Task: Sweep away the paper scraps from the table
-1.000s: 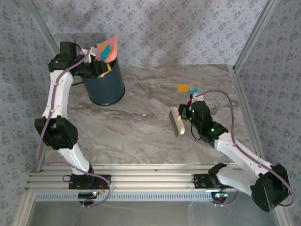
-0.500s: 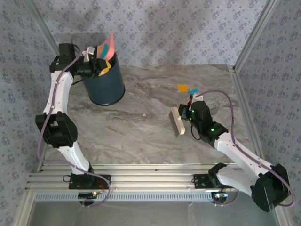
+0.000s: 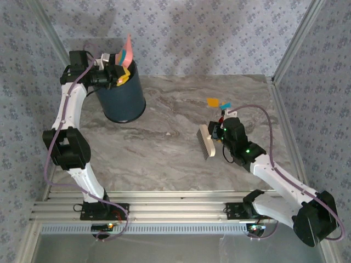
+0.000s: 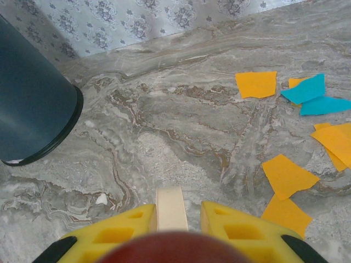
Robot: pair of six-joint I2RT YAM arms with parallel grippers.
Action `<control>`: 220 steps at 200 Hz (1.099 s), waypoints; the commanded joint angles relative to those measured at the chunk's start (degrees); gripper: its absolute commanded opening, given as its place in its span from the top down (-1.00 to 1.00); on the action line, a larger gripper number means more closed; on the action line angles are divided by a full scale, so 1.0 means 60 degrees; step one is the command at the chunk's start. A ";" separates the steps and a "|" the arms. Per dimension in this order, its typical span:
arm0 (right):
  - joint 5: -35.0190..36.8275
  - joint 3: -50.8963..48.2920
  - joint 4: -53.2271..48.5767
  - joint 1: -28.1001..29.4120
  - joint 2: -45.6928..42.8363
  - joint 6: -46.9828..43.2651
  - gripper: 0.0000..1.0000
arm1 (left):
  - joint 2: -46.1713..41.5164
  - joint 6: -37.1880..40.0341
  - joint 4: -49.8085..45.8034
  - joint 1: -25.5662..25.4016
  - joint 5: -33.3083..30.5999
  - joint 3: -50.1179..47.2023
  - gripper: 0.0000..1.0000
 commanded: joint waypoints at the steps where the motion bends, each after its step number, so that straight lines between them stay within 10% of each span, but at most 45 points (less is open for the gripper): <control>1: -0.0043 0.0311 0.0046 -0.0040 0.0000 0.0157 1.00 | -0.0006 -0.0682 0.0873 0.0044 0.0492 -0.0145 1.00; 220: -0.0034 0.0260 0.0030 -0.0058 0.0024 0.0175 1.00 | -0.0730 -0.6311 0.7304 0.0021 0.0479 -0.2515 1.00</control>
